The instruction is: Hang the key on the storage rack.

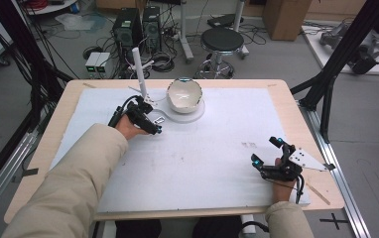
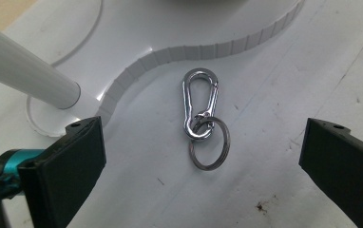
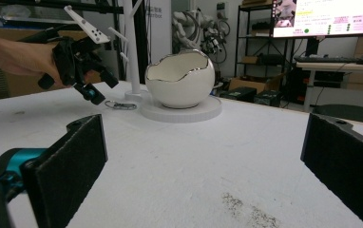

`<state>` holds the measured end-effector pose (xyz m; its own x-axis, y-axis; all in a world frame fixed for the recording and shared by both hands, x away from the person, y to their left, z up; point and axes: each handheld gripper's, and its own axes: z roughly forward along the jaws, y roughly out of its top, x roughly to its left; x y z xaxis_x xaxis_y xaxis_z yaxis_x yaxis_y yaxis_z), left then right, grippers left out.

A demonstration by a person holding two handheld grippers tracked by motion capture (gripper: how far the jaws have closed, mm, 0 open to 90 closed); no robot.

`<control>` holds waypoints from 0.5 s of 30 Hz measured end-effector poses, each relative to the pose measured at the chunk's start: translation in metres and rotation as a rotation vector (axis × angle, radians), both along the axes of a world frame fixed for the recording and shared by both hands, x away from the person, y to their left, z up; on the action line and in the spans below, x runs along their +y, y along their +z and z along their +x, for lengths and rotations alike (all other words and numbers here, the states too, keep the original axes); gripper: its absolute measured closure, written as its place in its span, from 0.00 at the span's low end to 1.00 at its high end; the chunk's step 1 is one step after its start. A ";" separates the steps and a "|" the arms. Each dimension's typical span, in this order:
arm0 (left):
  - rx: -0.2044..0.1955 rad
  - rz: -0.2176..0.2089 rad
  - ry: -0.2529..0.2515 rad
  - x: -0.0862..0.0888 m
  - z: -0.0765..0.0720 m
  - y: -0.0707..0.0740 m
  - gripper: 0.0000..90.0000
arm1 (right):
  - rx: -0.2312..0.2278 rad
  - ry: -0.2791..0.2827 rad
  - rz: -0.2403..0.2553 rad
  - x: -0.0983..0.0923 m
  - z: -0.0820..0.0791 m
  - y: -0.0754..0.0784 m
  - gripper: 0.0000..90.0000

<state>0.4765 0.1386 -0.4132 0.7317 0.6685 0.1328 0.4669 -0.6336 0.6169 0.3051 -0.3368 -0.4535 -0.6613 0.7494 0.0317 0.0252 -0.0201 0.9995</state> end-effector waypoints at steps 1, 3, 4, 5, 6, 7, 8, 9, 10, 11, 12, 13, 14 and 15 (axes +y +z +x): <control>0.002 0.004 0.002 0.000 0.001 -0.001 0.02 | 0.001 -0.001 0.001 0.000 0.000 0.000 0.00; 0.011 0.004 0.004 0.001 0.001 -0.002 0.04 | 0.002 0.000 0.000 0.000 0.000 0.000 0.00; 0.012 0.009 0.006 0.001 0.002 -0.003 0.05 | 0.003 0.000 0.000 0.000 0.000 0.000 0.01; 0.015 0.013 0.006 0.001 0.002 -0.004 0.06 | 0.004 0.000 0.002 0.000 0.000 0.000 0.00; 0.018 0.016 0.006 0.001 0.002 -0.004 0.06 | 0.004 0.000 0.002 0.000 0.000 0.000 0.00; 0.018 0.017 0.005 0.001 0.002 -0.004 0.09 | 0.005 0.000 0.002 0.000 0.000 0.000 0.00; 0.019 0.016 0.008 0.001 0.002 -0.004 0.10 | 0.004 0.000 0.003 0.000 0.000 0.000 0.00; 0.021 0.017 0.011 0.001 0.002 -0.005 0.12 | 0.005 0.001 0.003 0.000 0.000 0.000 0.00; 0.022 0.021 0.010 0.001 0.003 -0.005 0.12 | 0.005 0.001 0.003 0.000 0.000 0.000 0.00; 0.025 0.025 0.008 0.001 0.003 -0.005 0.17 | 0.005 0.001 0.005 0.000 0.000 0.000 0.00; 0.029 0.037 0.003 0.001 0.003 -0.005 0.20 | 0.005 0.001 0.003 0.000 0.000 0.000 0.00; 0.036 0.045 0.001 0.001 0.003 -0.005 0.20 | 0.005 0.001 0.003 0.000 0.000 0.000 0.00; 0.039 0.048 0.002 0.001 0.002 -0.005 0.24 | 0.001 0.000 0.002 -0.001 0.000 0.000 0.00; 0.035 0.053 0.008 0.001 0.002 -0.005 0.33 | 0.005 0.001 0.003 0.000 0.000 0.000 0.00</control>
